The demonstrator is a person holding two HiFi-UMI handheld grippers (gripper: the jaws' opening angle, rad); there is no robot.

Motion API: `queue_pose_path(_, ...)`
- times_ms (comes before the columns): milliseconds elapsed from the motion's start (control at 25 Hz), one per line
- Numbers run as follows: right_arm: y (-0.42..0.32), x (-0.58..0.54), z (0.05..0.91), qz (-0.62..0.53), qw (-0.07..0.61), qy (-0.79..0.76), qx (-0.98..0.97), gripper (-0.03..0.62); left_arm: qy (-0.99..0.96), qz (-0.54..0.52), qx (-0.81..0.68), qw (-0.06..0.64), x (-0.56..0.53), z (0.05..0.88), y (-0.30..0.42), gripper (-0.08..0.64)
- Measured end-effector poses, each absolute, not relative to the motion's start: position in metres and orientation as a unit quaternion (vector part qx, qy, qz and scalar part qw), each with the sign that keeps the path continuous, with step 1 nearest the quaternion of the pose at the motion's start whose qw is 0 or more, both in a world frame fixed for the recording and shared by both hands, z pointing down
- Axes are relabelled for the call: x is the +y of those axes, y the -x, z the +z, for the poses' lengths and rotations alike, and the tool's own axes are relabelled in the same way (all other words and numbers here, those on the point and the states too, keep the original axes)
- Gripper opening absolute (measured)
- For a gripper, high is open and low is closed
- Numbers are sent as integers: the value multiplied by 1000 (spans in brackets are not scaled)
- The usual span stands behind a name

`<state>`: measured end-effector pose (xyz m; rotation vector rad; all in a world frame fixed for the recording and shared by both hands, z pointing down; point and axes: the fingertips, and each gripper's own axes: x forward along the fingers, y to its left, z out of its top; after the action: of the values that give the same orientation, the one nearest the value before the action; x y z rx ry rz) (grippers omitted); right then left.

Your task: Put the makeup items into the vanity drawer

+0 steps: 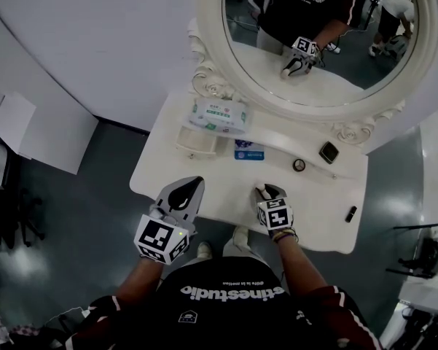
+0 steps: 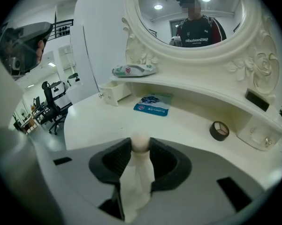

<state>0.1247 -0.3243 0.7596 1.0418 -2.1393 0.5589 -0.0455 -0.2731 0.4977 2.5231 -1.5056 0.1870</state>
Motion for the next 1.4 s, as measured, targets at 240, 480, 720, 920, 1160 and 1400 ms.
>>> queue_pose_path(240, -125, -325, 752, 209, 337, -407, -823, 124, -855, 56, -507, 97, -274, 496, 47, 6)
queue_pose_path(480, -126, -325, 740, 203, 331, -421, -820, 123, -860, 48, -500, 92, -272, 492, 50, 6)
queue_pose_path(720, -126, -314, 727, 202, 327, -435, -814, 123, -865, 39, -493, 88, -266, 488, 57, 6)
queue_pose_path(920, -124, -302, 712, 196, 324, -447, -811, 123, -869, 29, -487, 86, -258, 483, 65, 6)
queue_pose_path(1160, -121, -286, 696, 188, 316, -463, -806, 123, -872, 16, -482, 81, -248, 477, 76, 6)
queue_pose_path(1400, -114, -267, 680, 185, 306, -477, -803, 123, -876, 11, -476, 75, -237, 471, 88, 6)
